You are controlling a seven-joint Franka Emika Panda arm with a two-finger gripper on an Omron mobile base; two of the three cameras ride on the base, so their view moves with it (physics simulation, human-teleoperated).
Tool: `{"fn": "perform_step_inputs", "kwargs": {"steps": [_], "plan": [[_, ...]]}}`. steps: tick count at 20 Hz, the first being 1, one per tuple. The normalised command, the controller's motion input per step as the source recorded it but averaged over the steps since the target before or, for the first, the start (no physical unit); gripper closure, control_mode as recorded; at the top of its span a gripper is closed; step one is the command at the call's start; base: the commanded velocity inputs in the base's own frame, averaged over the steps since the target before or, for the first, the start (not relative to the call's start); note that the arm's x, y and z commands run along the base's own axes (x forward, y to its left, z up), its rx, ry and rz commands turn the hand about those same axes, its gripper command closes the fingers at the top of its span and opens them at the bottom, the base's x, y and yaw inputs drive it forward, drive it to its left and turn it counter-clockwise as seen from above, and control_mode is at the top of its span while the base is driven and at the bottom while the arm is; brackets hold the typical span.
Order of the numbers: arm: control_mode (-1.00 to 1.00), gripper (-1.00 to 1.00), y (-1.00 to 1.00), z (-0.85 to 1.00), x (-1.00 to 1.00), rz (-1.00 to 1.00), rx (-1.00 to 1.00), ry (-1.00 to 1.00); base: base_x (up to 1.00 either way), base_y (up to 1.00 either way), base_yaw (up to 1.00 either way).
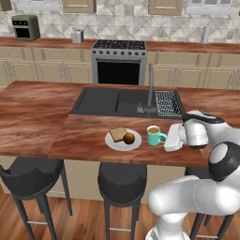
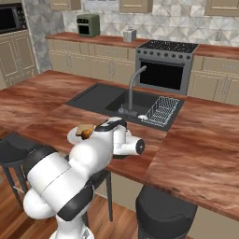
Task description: Pick up the brewed coffee from the coffee machine and place it next to the breakfast plate on the dining counter.
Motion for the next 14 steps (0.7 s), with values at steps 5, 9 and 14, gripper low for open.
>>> {"fn": "perform_step_inputs", "kwargs": {"steps": [5,9,14], "plan": [[-1.00,1.00,-0.05,-0.28,0.12,0.10,0.00,0.00,0.00,0.00,0.00],[-1.00,1.00,0.00,-0.38,0.32,0.08,0.00,0.00,0.00,0.00,0.00],[-1.00,1.00,0.00,-0.15,0.26,0.09,0.00,0.00,0.00,0.00,0.00]]}}
